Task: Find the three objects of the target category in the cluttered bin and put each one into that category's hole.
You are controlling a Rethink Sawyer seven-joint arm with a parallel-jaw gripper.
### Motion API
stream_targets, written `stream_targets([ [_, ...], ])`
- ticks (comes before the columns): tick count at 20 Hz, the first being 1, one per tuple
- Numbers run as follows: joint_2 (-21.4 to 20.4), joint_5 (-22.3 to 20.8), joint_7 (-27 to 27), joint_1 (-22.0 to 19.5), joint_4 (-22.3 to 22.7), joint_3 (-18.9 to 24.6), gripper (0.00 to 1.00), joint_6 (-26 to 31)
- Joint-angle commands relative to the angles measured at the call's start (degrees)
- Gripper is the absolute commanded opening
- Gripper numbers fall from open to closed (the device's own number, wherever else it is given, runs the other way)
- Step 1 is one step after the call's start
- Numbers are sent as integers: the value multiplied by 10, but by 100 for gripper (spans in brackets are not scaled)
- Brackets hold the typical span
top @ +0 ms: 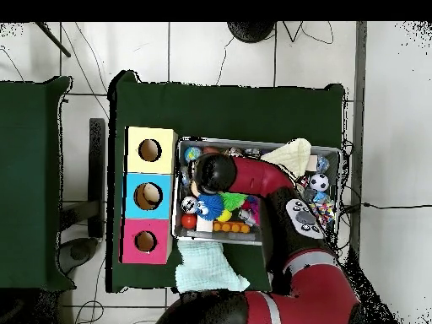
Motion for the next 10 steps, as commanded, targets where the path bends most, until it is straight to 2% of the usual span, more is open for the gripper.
stream_targets([
  [1, 25, 2, 20, -7, 61, 63, 0, 30],
  [2, 26, -2, 16, -4, 55, 61, 0, 37],
  [3, 28, -1, 12, -4, 53, 61, 100, 56],
  [8, 41, 17, 1, -17, 53, 76, 100, 108],
  [10, 45, 18, -2, -23, 52, 84, 100, 97],
])
